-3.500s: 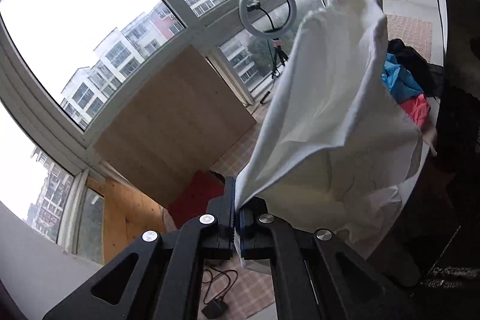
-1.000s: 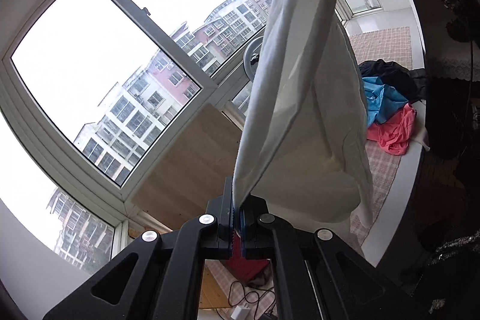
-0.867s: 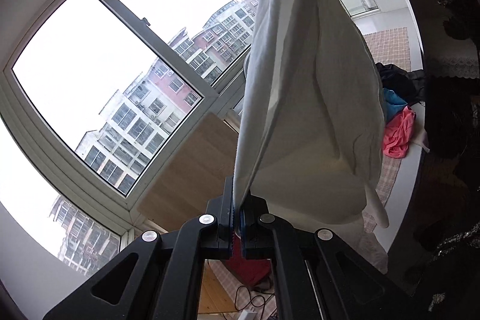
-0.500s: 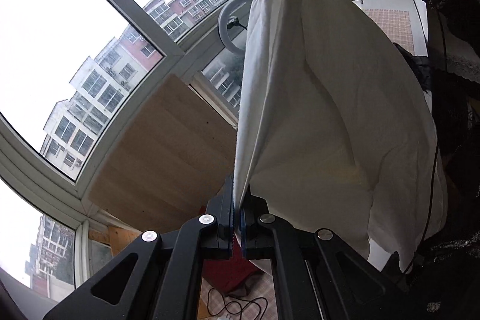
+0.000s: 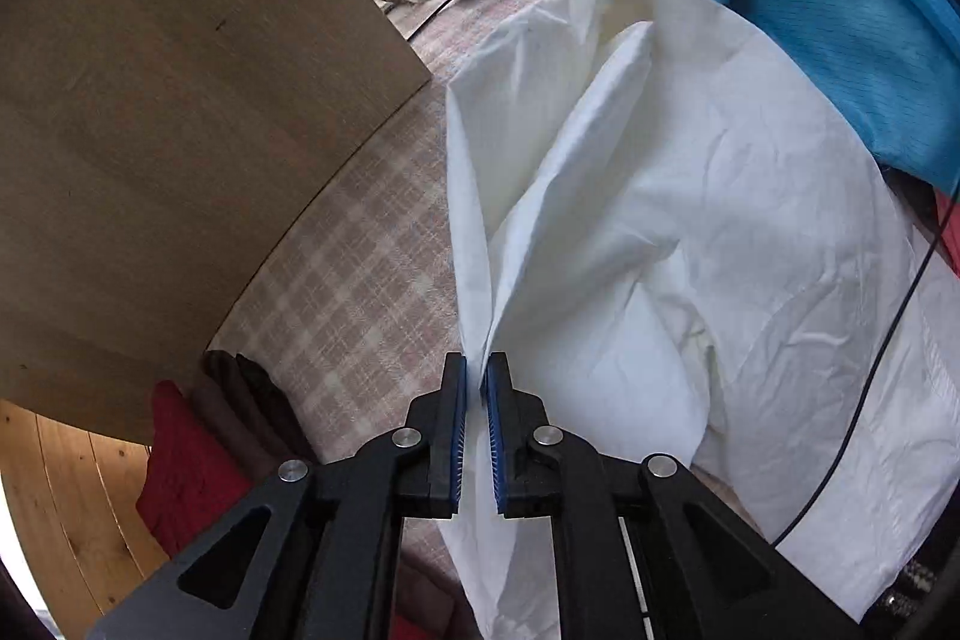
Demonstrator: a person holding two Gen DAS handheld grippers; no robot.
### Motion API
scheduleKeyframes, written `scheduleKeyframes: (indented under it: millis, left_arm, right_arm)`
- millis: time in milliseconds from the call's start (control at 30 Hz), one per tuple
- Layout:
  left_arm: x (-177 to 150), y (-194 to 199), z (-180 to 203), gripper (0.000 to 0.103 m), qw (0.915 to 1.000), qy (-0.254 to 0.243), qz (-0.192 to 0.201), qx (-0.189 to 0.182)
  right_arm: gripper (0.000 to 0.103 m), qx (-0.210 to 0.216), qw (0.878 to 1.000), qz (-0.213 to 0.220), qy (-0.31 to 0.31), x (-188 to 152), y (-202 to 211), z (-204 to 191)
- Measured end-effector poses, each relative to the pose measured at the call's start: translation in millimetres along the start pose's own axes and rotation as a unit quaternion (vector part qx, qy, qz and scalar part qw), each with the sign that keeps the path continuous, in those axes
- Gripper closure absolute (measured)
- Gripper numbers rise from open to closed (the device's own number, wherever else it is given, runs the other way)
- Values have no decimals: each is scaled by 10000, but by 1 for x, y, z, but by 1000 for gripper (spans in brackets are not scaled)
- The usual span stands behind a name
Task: Fold clothes
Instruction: 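Lay the white shirt flat on the plaid platform with both tools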
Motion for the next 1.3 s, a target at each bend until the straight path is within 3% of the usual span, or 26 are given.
scheduleKeyframes:
  millis: [100,267,367,467,567,700,800,900,1000,1100,1200,1233,1300]
  left_arm:
    - [-24,18,-12,79,9999,104,51,-60]
    - [-68,53,-33,76,9994,245,154,-199]
    - [-95,74,-46,68,9988,330,216,-282]
    - [-150,86,-48,64,9977,536,175,-386]
    - [-194,70,-42,64,9938,886,-29,-673]
    - [-252,50,-33,64,9848,1349,-300,-1054]
    - [-295,35,-26,64,9752,1693,-503,-1336]
    - [-330,20,-18,64,9645,2000,-705,-1574]
    - [-332,17,-7,63,9548,2170,-703,-1909]
    - [-332,20,8,64,9588,2003,-606,-1920]
    - [-329,22,17,91,9572,1998,-541,-2026]
    - [-328,23,18,93,9546,2049,-526,-2098]
    - [-320,36,1,95,9600,2028,-334,-1899]
  right_arm:
    - [81,194,9993,105,-291,-11,15,13]
    - [76,557,9951,296,-767,-30,44,32]
    - [64,1149,9871,547,-968,-59,95,20]
    - [60,1555,9799,595,-1099,-110,134,-6]
    - [60,1801,9748,309,-1277,-176,156,-40]
    - [60,1764,9719,-343,-1520,-257,163,-104]
    - [60,2181,9557,-720,-1843,-297,156,-159]
    - [60,2404,9458,-1007,-1939,-311,143,-198]
    - [60,2540,9431,-1070,-1860,-310,140,-225]
    - [60,2450,9488,-997,-1725,-302,143,-232]
    - [60,2370,9505,-937,-1777,-298,144,-230]
    - [60,2344,9507,-911,-1812,-297,144,-229]
    - [60,2283,9519,-889,-1843,-296,143,-227]
Point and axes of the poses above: each gripper's, at about its wrist camera, not at the fingertips, and y roughly against the way its jaws point, z to its right, x to its top, the point moved 8 cm from there along -y, roughly the way its jaws point, and after that the axes turned 15 degrees about y, right-handed, at the moved point
